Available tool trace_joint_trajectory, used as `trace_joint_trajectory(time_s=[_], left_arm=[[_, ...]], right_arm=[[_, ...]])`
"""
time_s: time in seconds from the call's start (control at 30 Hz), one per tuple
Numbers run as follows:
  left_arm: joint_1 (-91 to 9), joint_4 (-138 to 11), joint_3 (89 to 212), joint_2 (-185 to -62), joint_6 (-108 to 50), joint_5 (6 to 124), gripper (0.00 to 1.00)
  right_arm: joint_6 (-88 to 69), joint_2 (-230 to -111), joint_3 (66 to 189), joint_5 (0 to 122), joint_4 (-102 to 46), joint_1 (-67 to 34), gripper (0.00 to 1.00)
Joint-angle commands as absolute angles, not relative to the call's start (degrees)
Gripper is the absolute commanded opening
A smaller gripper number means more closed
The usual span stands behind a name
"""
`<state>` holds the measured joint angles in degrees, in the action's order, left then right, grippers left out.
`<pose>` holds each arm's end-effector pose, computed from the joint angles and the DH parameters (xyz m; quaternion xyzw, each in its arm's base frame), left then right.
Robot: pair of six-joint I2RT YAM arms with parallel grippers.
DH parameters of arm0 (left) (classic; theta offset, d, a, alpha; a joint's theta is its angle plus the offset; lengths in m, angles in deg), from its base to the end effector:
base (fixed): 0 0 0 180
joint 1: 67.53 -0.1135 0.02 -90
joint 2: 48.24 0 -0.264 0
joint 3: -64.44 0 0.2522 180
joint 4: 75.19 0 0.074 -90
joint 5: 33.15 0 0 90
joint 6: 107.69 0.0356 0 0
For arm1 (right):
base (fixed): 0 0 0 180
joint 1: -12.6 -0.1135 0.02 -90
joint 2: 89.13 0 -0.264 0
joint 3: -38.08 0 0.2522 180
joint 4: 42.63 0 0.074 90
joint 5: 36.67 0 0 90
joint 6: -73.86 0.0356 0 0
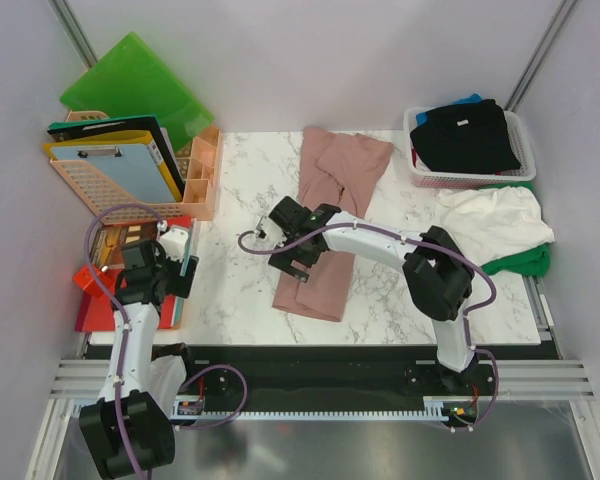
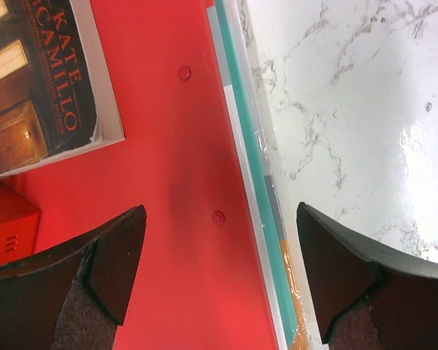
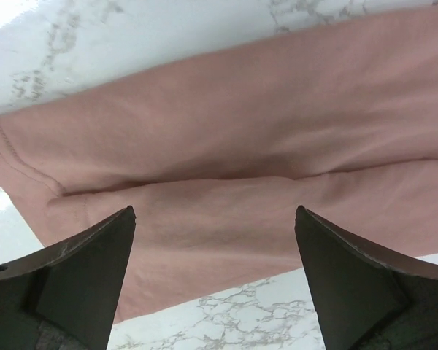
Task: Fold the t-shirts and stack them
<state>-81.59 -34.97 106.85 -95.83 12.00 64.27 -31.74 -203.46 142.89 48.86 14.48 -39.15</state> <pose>0.1659 0.0368 0.2078 0.1499 0.9114 0.0855 0.3737 0.2628 0.3288 0.2118 -0.5360 0.8187 0.0265 0.2042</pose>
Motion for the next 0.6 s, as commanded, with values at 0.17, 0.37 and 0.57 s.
trace_joint_trajectory(time_s=[0.17, 0.37, 0.57], left_arm=[[-81.8, -38.3, 106.6, -97.2, 12.7, 65.5, 0.91], [-81.8, -38.4, 108.2, -98.5, 12.6, 65.8, 0.91], [-81.8, -38.6, 108.0, -98.3, 13.9, 64.1, 0.91]], right_arm=[[-28.2, -201.4, 138.9, 56.1, 16.7, -32.1, 0.98], [-28.2, -205.8, 138.6, 62.7, 16.4, -31.8, 0.98], [-34.8, -211.4, 141.6, 73.0, 28.9, -31.9, 0.98]])
